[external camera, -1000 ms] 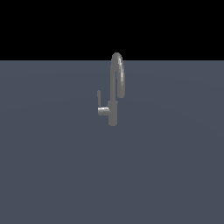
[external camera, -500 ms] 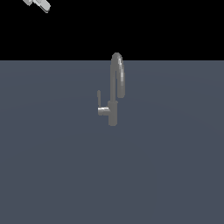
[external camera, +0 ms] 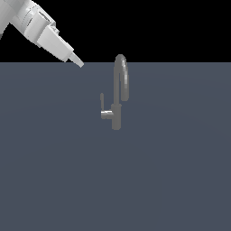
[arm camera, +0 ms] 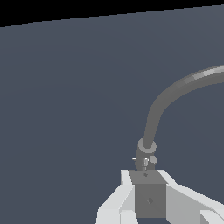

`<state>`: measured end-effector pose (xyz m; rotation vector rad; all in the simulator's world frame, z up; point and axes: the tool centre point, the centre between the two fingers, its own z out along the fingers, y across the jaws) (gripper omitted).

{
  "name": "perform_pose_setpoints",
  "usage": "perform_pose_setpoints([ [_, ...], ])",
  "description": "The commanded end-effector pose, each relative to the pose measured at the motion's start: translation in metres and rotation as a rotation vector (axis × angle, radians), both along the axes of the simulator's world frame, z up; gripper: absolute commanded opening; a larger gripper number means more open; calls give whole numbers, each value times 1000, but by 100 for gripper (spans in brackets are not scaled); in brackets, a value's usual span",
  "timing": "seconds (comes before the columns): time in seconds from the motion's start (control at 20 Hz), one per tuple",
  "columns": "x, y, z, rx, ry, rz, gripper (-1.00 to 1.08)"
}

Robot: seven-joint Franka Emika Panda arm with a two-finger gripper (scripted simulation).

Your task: Turn on the faucet by rotating a designated handle.

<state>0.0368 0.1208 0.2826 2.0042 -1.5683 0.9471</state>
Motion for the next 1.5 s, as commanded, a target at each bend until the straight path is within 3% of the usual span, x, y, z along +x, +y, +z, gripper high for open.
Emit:
perform_pose_setpoints([
  [0.0,9,-15,-34,8,-2,-46,-100],
  [0.3,19,-46,-91,23,-4,-132,-100],
  [0.6,21,-63,-120,33,-4,-177,-100],
  [0.95,21,-66,-124,34,-3,-183,-100],
  [1.45,-8,-69,-117,34,-3,-183,-100],
])
